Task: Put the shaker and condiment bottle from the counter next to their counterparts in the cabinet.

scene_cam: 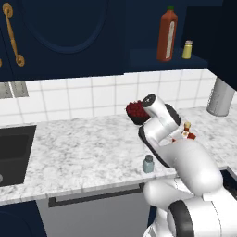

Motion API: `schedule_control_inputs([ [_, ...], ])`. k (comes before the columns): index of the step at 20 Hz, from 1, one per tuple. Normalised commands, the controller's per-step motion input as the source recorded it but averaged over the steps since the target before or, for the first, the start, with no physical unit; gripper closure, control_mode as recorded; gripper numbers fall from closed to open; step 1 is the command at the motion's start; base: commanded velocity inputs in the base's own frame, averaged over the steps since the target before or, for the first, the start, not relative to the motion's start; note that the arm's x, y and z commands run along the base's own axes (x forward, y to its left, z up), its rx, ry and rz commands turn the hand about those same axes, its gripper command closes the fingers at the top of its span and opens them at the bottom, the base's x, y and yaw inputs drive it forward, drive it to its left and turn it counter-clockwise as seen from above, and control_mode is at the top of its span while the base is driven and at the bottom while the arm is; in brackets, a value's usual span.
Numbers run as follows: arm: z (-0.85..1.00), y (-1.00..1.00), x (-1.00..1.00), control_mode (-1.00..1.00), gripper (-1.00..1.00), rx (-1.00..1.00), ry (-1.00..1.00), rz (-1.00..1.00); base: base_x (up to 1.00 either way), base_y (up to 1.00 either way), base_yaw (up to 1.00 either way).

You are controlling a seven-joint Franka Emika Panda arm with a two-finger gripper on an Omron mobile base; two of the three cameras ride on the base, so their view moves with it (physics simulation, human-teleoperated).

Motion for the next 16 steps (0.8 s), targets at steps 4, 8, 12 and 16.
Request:
schedule_control_inputs([
  [4, -0.14, -0.07, 0.25, -1.0, -1.0, 0.0, 0.01, 0.0, 0.0, 0.0, 0.0],
  [8, -0.14, -0.08, 0.24, -1.0, -1.0, 0.0, 0.01, 0.0, 0.0, 0.0, 0.0],
  [12, -0.16, -0.11, 0.14, -1.0, -1.0, 0.0, 0.0, 0.0, 0.0, 0.0, 0.0],
  [16, -0.19, -0.14, 0.03, -1.0, -1.0, 0.0, 0.0, 0.0, 0.0, 0.0, 0.0],
])
